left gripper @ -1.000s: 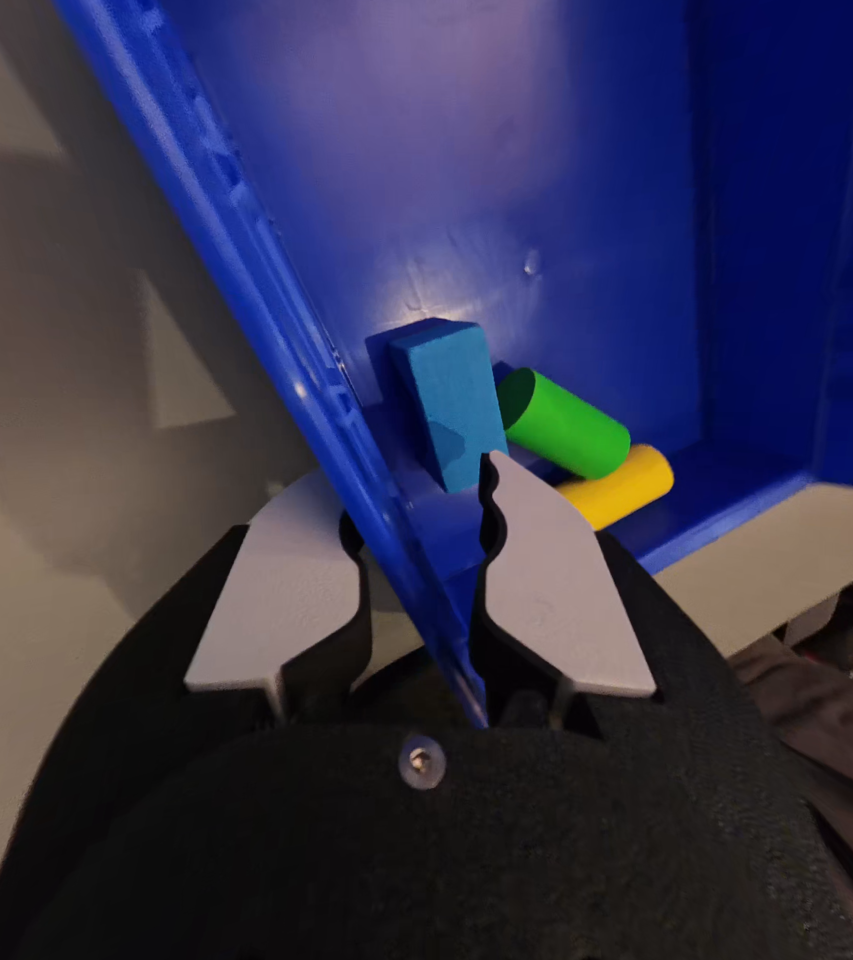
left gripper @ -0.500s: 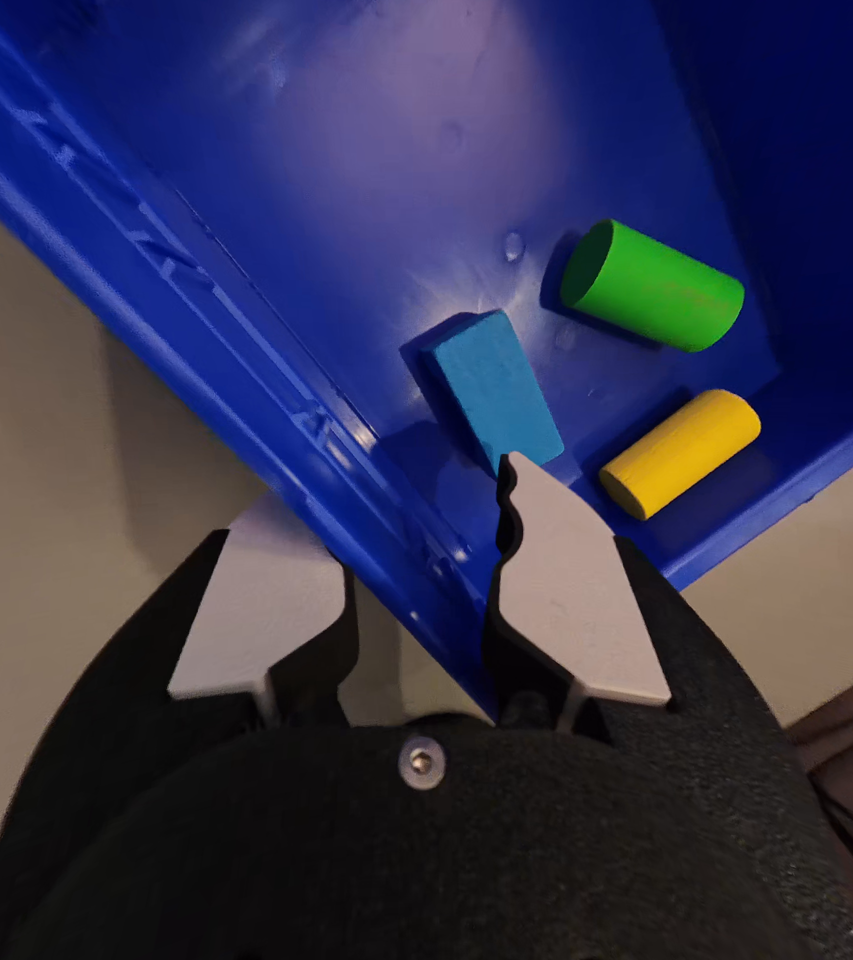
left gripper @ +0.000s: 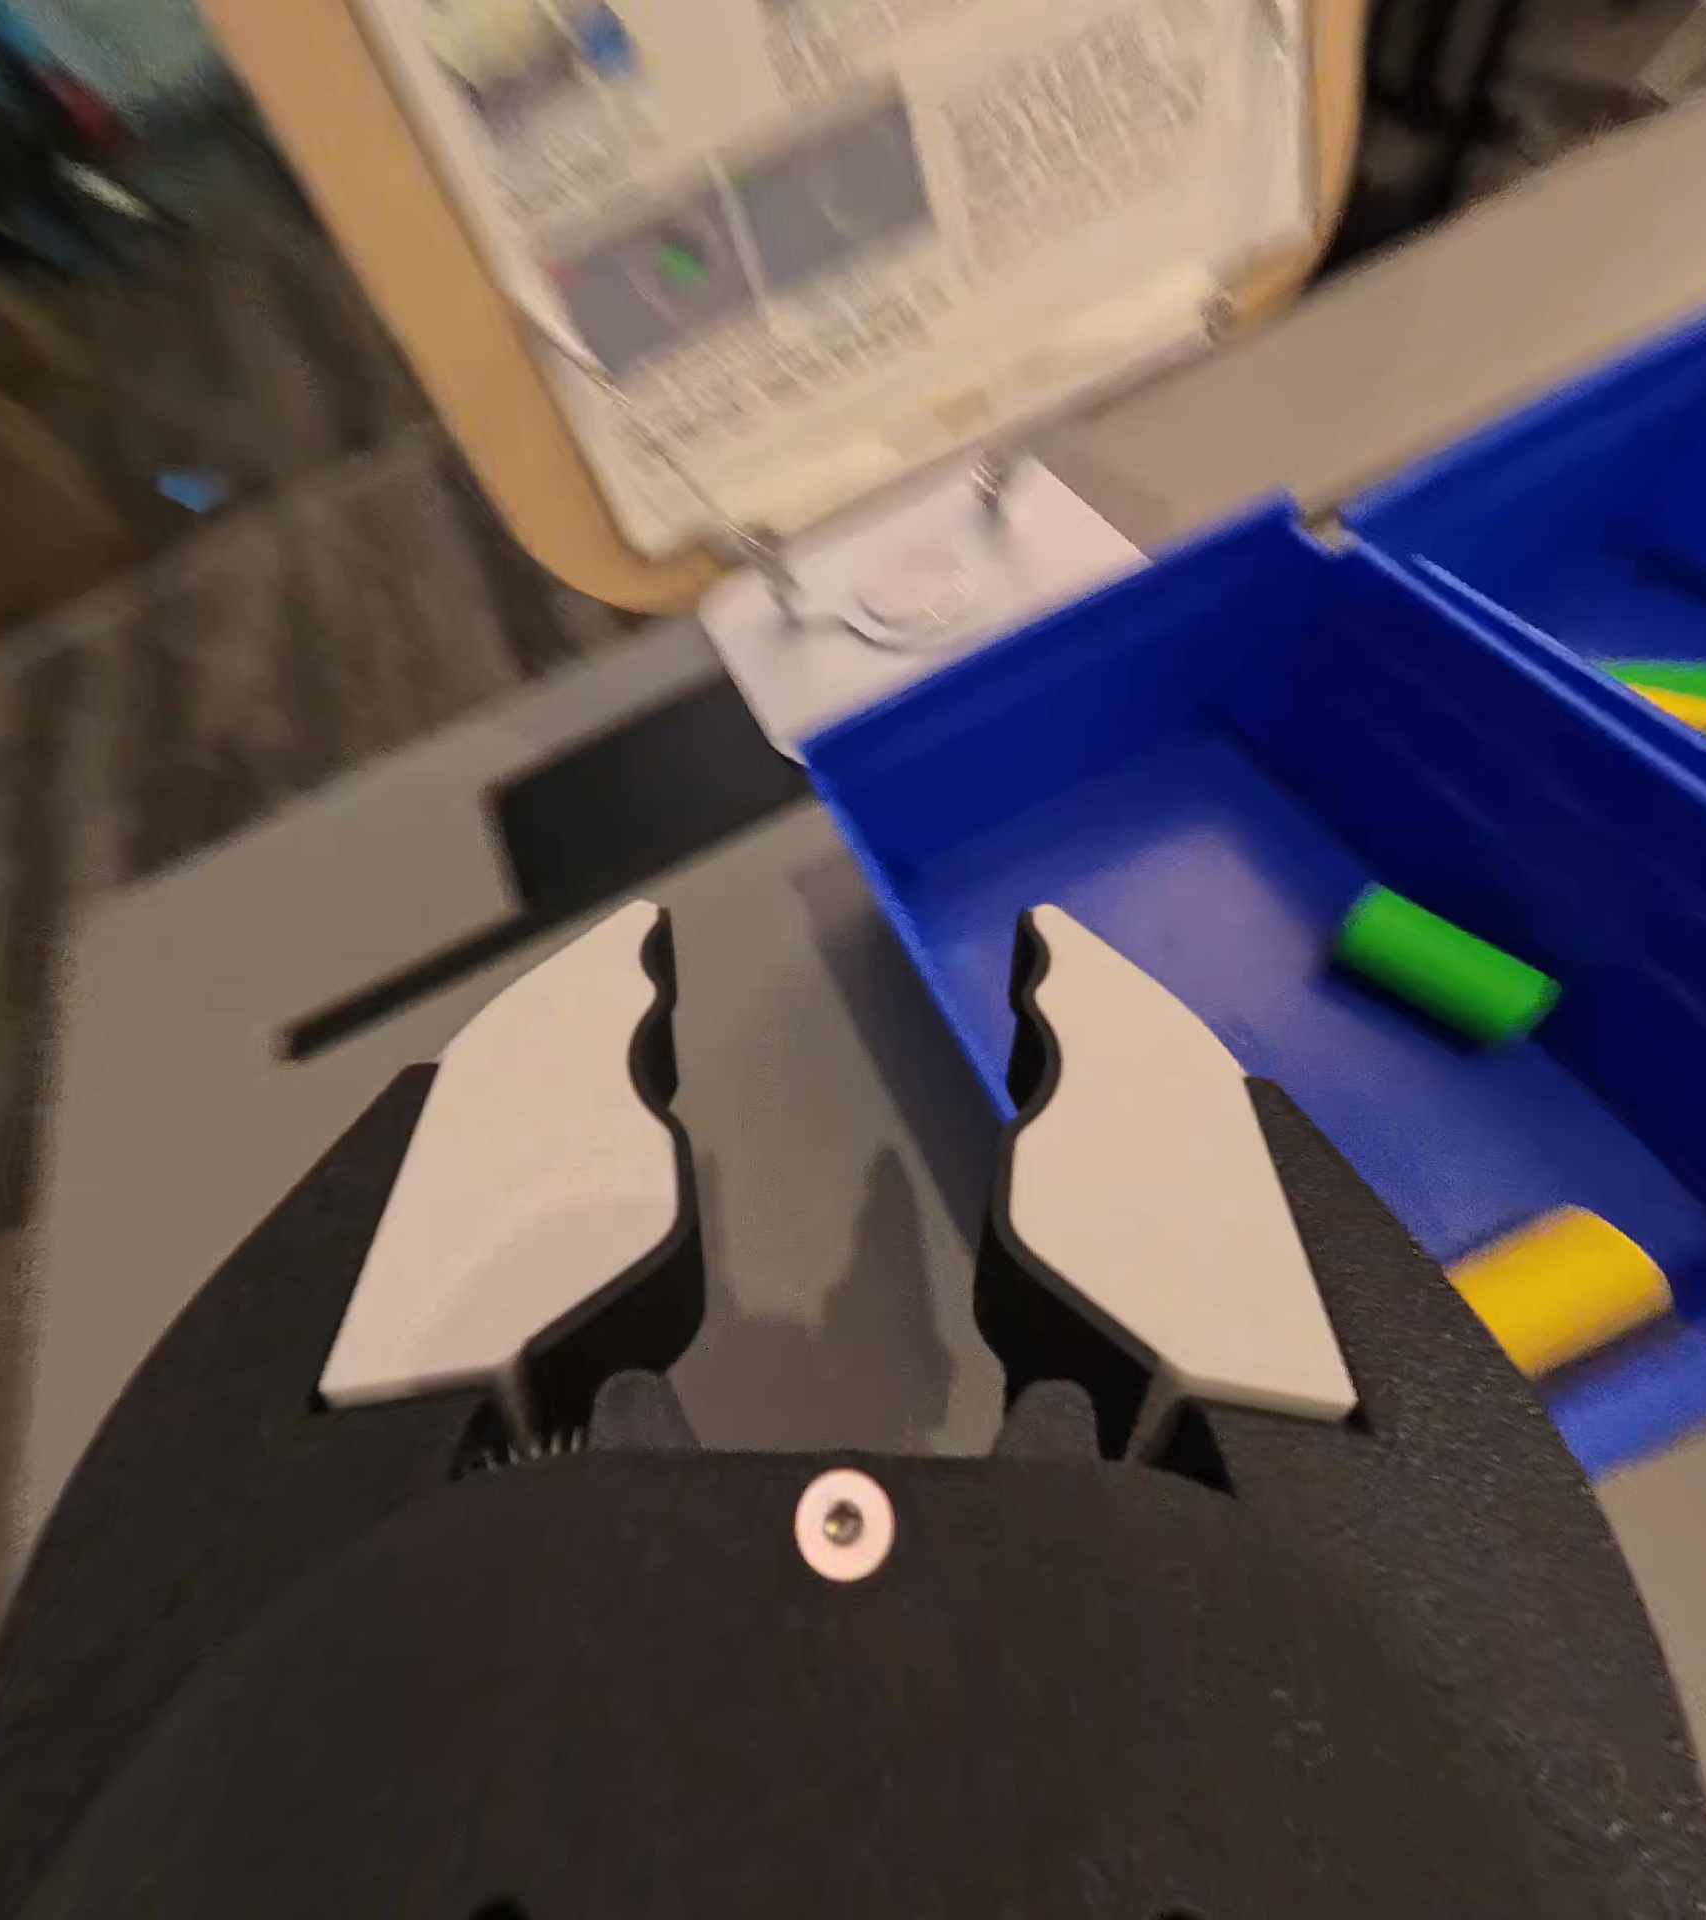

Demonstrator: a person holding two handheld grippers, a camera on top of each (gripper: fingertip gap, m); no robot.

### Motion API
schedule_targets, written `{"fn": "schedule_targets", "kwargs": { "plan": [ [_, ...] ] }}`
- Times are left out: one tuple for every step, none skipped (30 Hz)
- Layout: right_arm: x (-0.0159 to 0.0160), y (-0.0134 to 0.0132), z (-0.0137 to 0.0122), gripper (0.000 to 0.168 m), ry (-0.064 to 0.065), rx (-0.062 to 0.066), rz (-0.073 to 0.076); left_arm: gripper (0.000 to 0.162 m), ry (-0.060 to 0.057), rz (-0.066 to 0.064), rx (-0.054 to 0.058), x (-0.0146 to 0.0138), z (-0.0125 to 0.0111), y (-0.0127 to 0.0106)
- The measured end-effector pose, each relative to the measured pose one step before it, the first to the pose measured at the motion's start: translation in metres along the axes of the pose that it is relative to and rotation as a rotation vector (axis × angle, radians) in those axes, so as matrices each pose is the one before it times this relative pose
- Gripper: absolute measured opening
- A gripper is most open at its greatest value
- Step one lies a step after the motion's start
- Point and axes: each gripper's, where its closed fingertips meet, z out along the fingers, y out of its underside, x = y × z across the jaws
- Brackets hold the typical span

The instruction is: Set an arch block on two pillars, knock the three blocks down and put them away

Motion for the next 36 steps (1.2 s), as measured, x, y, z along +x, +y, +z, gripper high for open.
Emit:
{"fn": "schedule_targets", "kwargs": {
  "plan": [
    [0.00135,0.00184,-0.00019,0.006,-0.0168,0.0044,0.0156,0.066,-0.091,0.0084,0.0606,-0.01519,-0.01202,-0.00886],
    [0.00159,0.0017,-0.00019,0.006,-0.023,0.0024,0.0183,0.063,-0.0805,0.0125,0.0521,-0.01438,-0.01052,-0.00751],
    [0.00157,0.0009,-0.00021,0.006,-0.0287,0.0013,0.0064,0.061,-0.0664,0.014,0.0502,-0.01234,-0.00895,-0.00672],
    [0.00198,0.00104,-0.00048,0.006,-0.0312,0.0003,-0.0026,0.062,-0.047,0.0157,0.0488,-0.00942,-0.00748,-0.00601],
    [0.00316,0.00175,-0.00101,0.006,-0.0278,-0.0004,-0.0019,0.061,-0.0289,0.0149,0.0428,-0.00675,-0.00623,-0.00571],
    [0.00469,0.00311,-0.00175,0.006,-0.0198,-0.0001,0.006,0.059,-0.0163,0.0096,0.0299,-0.00505,-0.00516,-0.00439],
    [0.00579,0.00495,-0.00258,0.005,-0.0096,-0.0022,0.0129,0.059,-0.0106,0.0008,0.0178,-0.00431,-0.00377,-0.00323],
    [0.0065,0.00572,-0.00353,0.005,0.0043,-0.0013,0.0107,0.059,-0.002,-0.0079,-0.0001,-0.00339,-0.00285,-0.00139],
    [0.00627,0.00647,-0.00396,0.006,0.0128,-0.0007,0.008,0.061,0.0071,-0.0148,-0.0078,-0.002,-0.00214,-0.00065],
    [0.00582,0.00635,-0.00478,0.005,0.0181,0.0012,0.0071,0.064,0.0135,-0.0155,-0.007,-0.00075,-0.00208,-0.00052],
    [0.00476,0.00521,-0.00599,0.006,0.0194,0.0065,0.0083,0.065,0.0124,-0.0161,-0.0005,-0.00075,-0.00217,-0.00137],
    [0.00226,0.00327,-0.00742,0.006,0.0079,0.0112,0.015,0.066,0.005,-0.016,0.0092,-0.00173,-0.00259,-0.00221],
    [0.00062,0.00372,-0.00809,0.005,0.003,-0.0004,0.0114,0.067,-0.0015,-0.0111,0.0118,-0.00231,-0.00274,-0.00258],
    [-0.00219,0.00345,-0.00926,0.006,-0.009,-0.0035,0.0089,0.068,-0.0052,-0.0066,0.0085,-0.00258,-0.00248,-0.00212],
    [-0.00398,0.00267,-0.01023,0.005,-0.0079,-0.0059,0.0054,0.07,-0.0076,-0.0038,0.0013,-0.0029,-0.00213,-0.00104],
    [-0.005,0.00046,-0.01128,0.005,-0.0006,-0.0011,0.0073,0.072,-0.0061,-0.004,-0.0027,-0.00278,-0.0018,-0.00057],
    [-0.00627,-0.00133,-0.01251,0.005,0.007,0.0,0.0088,0.073,0.0003,-0.0053,-0.0021,-0.00207,-0.00155,-0.00028],
    [-0.00736,-0.00359,-0.01325,0.005,0.0221,0.0024,-0.0015,0.074,0.0029,-0.0082,-0.0001,-0.00183,-0.00134,-0.00046],
    [-0.00904,-0.00591,-0.01328,0.005,0.03,0.0055,-0.0077,0.074,0.0008,-0.0114,0.0045,-0.00251,-0.00148,-0.00095],
    [-0.01156,-0.00834,-0.01276,0.005,0.0333,0.0081,-0.0183,0.074,0.0027,-0.013,0.006,-0.00231,-0.00129,-0.00105],
    [-0.01416,-0.00978,-0.0114,0.005,0.032,0.005,-0.0256,0.073,0.0054,-0.0146,0.0016,-0.00218,-0.00094,-0.00039],
    [-0.01693,-0.01112,-0.00963,0.005,0.0248,0.0005,-0.0247,0.074,0.0055,-0.0154,-0.0046,-0.00243,-0.00083,0.0005],
    [-0.02019,-0.01253,-0.00767,0.005,0.0157,0.0009,-0.0304,0.074,0.0016,-0.0109,-0.0085,-0.00345,-0.00126,0.00091],
    [-0.02285,-0.01414,-0.00523,0.005,0.0068,0.0042,-0.0352,0.075,-0.0067,-0.0101,-0.007,-0.00521,-0.00204,0.00071],
    [-0.02427,-0.01562,-0.00275,0.005,0.0019,0.0041,-0.0363,0.076,-0.0113,-0.0075,-0.0051,-0.00621,-0.00301,0.00037],
    [-0.02569,-0.0169,-0.00047,0.005,-0.0042,0.0054,-0.0404,0.076,-0.0148,-0.0073,-0.003,-0.00735,-0.00403,-0.00048],
    [-0.02659,-0.01749,0.00213,0.005,-0.0121,0.0055,-0.0426,0.076,-0.015,-0.0126,0.0048,-0.00778,-0.00516,-0.00161],
    [-0.02662,-0.01809,0.00482,0.005,-0.0187,0.0024,-0.0402,0.075,-0.0093,-0.0144,0.0096,-0.00715,-0.00574,-0.00242],
    [-0.02658,-0.01802,0.00729,0.005,-0.0241,-0.0018,-0.0351,0.075,-0.0062,-0.0155,0.0051,-0.0069,-0.00629,-0.00205],
    [-0.02617,-0.01765,0.00952,0.005,-0.0275,-0.0041,-0.0353,0.075,-0.0049,-0.0151,0.0035,-0.00686,-0.00665,-0.00195],
    [-0.02534,-0.01754,0.01155,0.005,-0.0275,-0.0059,-0.035,0.074,-0.0067,-0.0175,0.0081,-0.00706,-0.00687,-0.00233],
    [-0.0241,-0.01744,0.01305,0.006,-0.0246,-0.0052,-0.035,0.072,-0.005,-0.0231,0.0121,-0.00631,-0.0068,-0.00265],
    [-0.02281,-0.01672,0.01389,0.006,-0.0214,-0.0064,-0.0355,0.068,0.0001,-0.0299,0.0126,-0.00472,-0.00638,-0.00245],
    [-0.02112,-0.0162,0.01427,0.006,-0.0178,-0.0064,-0.0352,0.066,0.0079,-0.0336,0.0027,-0.00242,-0.00575,-0.00141],
    [-0.01909,-0.01533,0.01407,0.006,-0.0152,-0.0068,-0.0279,0.068,0.0161,-0.0212,-0.0078,-0.0001,-0.00487,-0.0003],
    [-0.01698,-0.01437,0.01278,0.006,-0.0111,-0.0074,-0.0205,0.07,0.0153,-0.0092,-0.0022,0.00101,-0.00401,-0.00072]
  ]
}}
